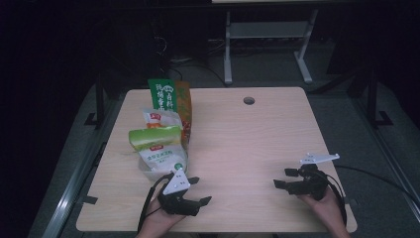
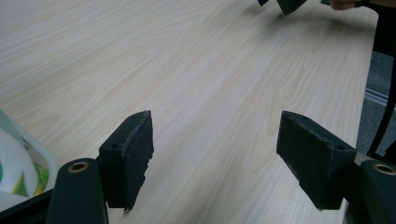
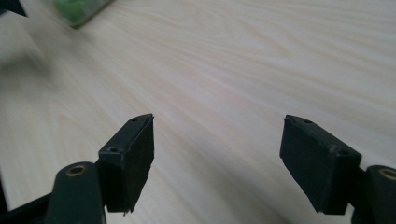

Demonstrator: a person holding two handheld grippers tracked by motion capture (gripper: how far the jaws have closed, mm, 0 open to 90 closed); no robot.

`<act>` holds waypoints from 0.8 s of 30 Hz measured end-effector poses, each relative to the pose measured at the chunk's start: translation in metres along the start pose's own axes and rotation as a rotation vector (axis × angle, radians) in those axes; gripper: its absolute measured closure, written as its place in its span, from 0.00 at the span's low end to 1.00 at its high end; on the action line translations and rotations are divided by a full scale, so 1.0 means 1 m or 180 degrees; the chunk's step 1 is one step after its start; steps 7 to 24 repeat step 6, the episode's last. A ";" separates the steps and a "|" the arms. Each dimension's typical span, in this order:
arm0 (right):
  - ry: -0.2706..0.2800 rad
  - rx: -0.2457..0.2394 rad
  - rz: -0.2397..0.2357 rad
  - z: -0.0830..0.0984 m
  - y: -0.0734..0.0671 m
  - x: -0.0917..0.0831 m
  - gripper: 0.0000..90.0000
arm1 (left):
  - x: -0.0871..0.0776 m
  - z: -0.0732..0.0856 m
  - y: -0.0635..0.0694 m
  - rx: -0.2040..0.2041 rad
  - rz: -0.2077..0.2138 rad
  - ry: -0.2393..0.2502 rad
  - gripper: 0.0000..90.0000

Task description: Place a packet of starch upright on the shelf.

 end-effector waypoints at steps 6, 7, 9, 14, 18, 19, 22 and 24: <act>-0.0004 -0.0101 0.0033 0.003 -0.006 0.001 0.25 | 0.002 -0.001 -0.002 0.0002 0.0024 0.0000 0.30; -0.0004 -0.0101 0.0033 0.003 -0.006 0.001 0.25 | 0.002 -0.001 -0.002 0.0002 0.0024 0.0000 0.30; -0.0004 -0.0101 0.0033 0.003 -0.006 0.001 0.25 | 0.002 -0.001 -0.002 0.0002 0.0024 0.0000 0.30; -0.0004 -0.0101 0.0033 0.003 -0.006 0.001 0.25 | 0.002 -0.001 -0.002 0.0002 0.0024 0.0000 0.30; -0.0004 -0.0101 0.0033 0.003 -0.006 0.001 0.25 | 0.002 -0.001 -0.002 0.0002 0.0024 0.0000 0.30; -0.0004 -0.0101 0.0033 0.003 -0.006 0.001 0.25 | 0.002 -0.001 -0.002 0.0002 0.0024 0.0000 0.30; -0.0004 -0.0101 0.0033 0.003 -0.006 0.001 0.25 | 0.002 -0.001 -0.002 0.0002 0.0024 0.0000 0.30; -0.0004 -0.0101 0.0033 0.003 -0.006 0.001 0.25 | 0.002 -0.001 -0.002 0.0002 0.0024 0.0000 0.30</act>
Point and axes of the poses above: each handheld gripper's, and its own axes: x roughly forward along the jaws, z roughly out of its underside, y roughly to its right, the point moved 7 cm from there along x, roughly forward along the jaws, and after that the axes turned 9 degrees about z, right-handed, at the moved point
